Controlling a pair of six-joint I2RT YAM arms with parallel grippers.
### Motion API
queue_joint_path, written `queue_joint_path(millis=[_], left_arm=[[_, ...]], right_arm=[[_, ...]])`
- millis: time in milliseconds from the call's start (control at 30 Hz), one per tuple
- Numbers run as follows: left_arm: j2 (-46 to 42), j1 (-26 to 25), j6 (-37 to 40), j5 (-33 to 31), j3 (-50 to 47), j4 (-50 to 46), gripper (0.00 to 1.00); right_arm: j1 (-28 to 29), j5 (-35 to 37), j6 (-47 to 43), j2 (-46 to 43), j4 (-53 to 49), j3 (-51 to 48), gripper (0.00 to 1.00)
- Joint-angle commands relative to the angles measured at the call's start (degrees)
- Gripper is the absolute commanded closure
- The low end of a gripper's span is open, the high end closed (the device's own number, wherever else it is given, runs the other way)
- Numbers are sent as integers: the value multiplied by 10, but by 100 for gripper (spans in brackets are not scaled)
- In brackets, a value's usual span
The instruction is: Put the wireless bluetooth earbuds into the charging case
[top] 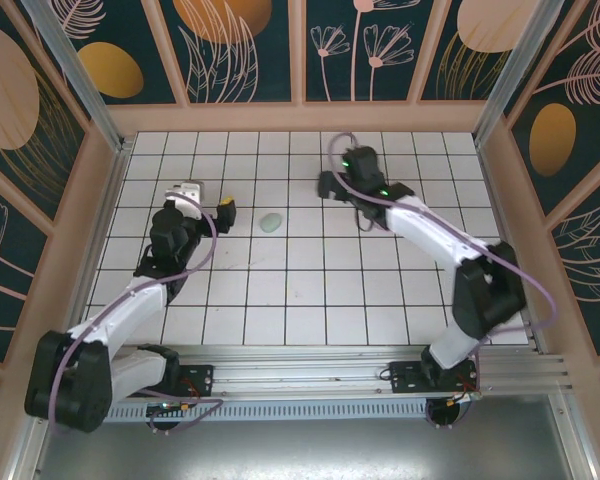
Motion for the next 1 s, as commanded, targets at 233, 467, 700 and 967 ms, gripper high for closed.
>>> queue_joint_path(millis=[233, 467, 700, 967], left_arm=[[23, 52, 22, -223, -67, 111, 1], [19, 86, 16, -228, -183, 285, 1], [103, 95, 26, -215, -233, 485, 1], [211, 95, 47, -166, -223, 569, 1]], right_arm=[[-183, 68, -210, -227, 432, -420, 1], [-290, -12, -176, -217, 578, -520, 1], [-318, -90, -145, -169, 730, -558, 1], [-318, -119, -147, -26, 868, -562, 1]])
